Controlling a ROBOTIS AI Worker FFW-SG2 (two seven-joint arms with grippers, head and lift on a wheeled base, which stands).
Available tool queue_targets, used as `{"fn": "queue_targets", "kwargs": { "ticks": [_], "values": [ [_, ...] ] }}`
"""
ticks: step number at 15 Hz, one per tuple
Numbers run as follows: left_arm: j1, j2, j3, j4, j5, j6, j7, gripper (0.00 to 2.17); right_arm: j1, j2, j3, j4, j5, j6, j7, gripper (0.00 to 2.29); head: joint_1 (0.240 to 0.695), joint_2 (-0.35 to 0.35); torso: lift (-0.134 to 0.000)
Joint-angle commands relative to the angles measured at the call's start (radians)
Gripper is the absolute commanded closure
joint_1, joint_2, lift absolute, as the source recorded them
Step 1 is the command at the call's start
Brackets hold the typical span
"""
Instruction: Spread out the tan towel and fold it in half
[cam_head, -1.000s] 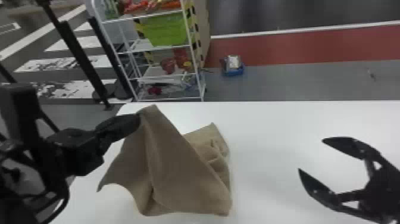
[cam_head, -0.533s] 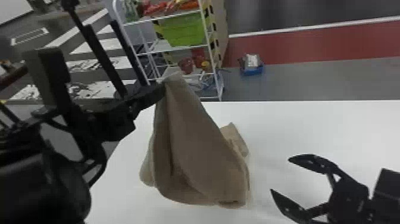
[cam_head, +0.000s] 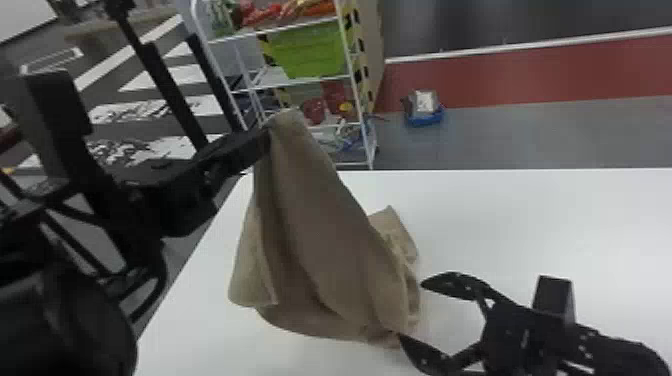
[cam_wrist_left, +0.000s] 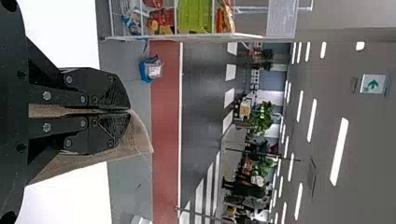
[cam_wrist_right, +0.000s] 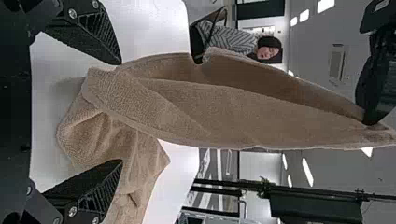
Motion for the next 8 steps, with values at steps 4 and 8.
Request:
{"fn": "queue_targets", "kwargs": {
  "ticks": [4, 8],
  "values": [
    [0.008, -0.003, 0.020, -0.008, 0.014, 0.001, -0.009, 1.08, -0.087, 0.001, 0.056, 0.085, -0.078, 0.048, 0.049, 1.33, 0.695, 0.350, -0.124],
    [0.001, -0.003, 0.063, -0.009, 0.040, 0.001, -0.009, 1.08, -0.107, 0.001, 0.067, 0.100, -0.079, 0.070, 0.063, 2.19, 0.695, 0.350, -0.124]
  ]
}}
